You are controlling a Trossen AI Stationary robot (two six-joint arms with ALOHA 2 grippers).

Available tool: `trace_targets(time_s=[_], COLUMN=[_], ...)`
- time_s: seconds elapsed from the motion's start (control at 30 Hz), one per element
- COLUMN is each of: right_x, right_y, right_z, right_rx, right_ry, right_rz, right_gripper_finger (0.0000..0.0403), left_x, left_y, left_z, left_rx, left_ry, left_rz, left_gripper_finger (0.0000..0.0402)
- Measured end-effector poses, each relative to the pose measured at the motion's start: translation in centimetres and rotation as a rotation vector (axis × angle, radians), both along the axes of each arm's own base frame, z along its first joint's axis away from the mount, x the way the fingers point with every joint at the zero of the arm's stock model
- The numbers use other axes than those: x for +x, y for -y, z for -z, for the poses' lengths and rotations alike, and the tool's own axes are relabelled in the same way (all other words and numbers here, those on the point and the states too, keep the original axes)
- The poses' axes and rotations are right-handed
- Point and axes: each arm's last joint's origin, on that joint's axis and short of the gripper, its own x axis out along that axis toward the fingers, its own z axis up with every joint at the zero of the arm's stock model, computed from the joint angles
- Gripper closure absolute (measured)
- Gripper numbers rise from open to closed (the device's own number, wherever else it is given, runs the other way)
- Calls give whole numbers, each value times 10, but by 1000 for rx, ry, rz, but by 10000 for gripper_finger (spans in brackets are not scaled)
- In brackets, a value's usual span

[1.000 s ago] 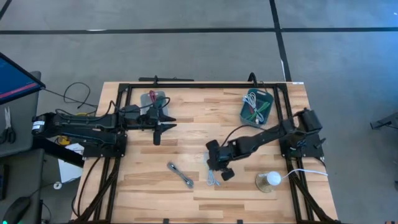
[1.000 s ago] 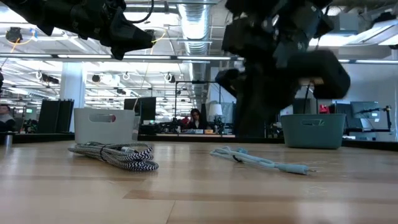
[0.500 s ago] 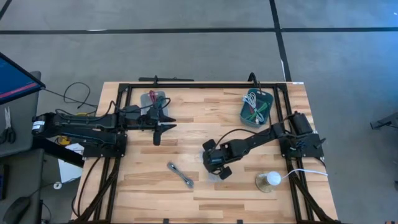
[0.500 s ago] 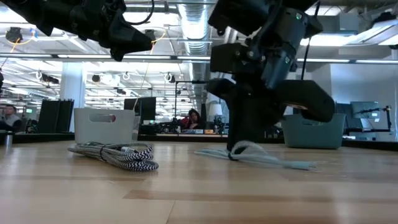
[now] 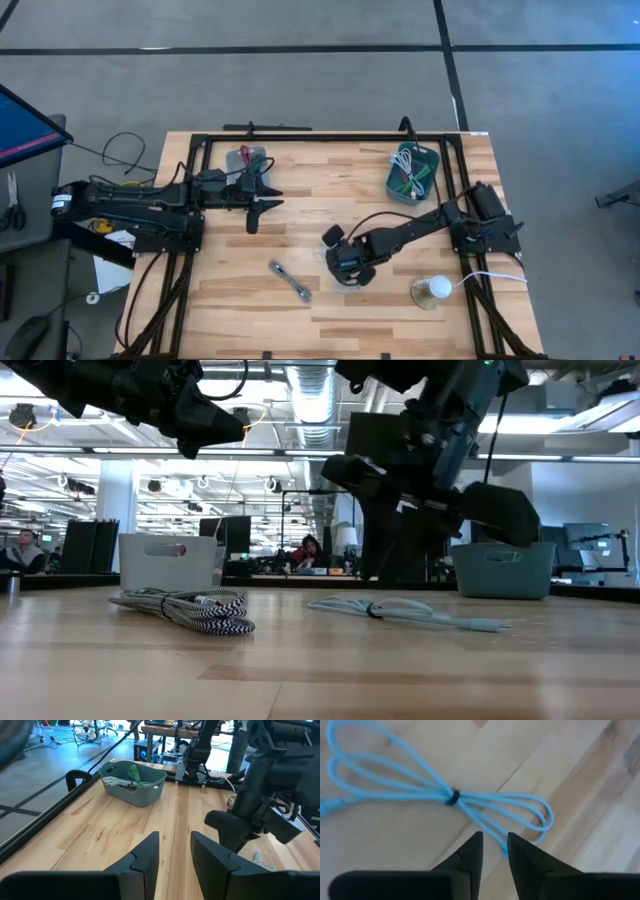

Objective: Pick & Place USB Port
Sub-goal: Put the blue USB cable into the blue bin

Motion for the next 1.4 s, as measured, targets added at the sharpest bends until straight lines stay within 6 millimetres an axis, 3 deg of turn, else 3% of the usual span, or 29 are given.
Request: trace_targets(time_s=[0.43,0.97,1.2,1.4], right_x=[5,15,12,9], right_y=[-8,-8,-3,15], right_z=[2,40,34,26], right_rx=[-18,-30,8,135], right_ry=[62,-6,-21,-74], right_rz=[-29,-15,72,215], right_gripper_finger=[323,324,327,357], left_x=[0,0,0,0], left_y=[0,0,0,0], left_z=[0,0,0,1], left_rx=[0,0,0,-1], left_ry=[0,-2,-4,-6], left_rz=[0,0,0,0], left_gripper_finger=[289,289,289,289])
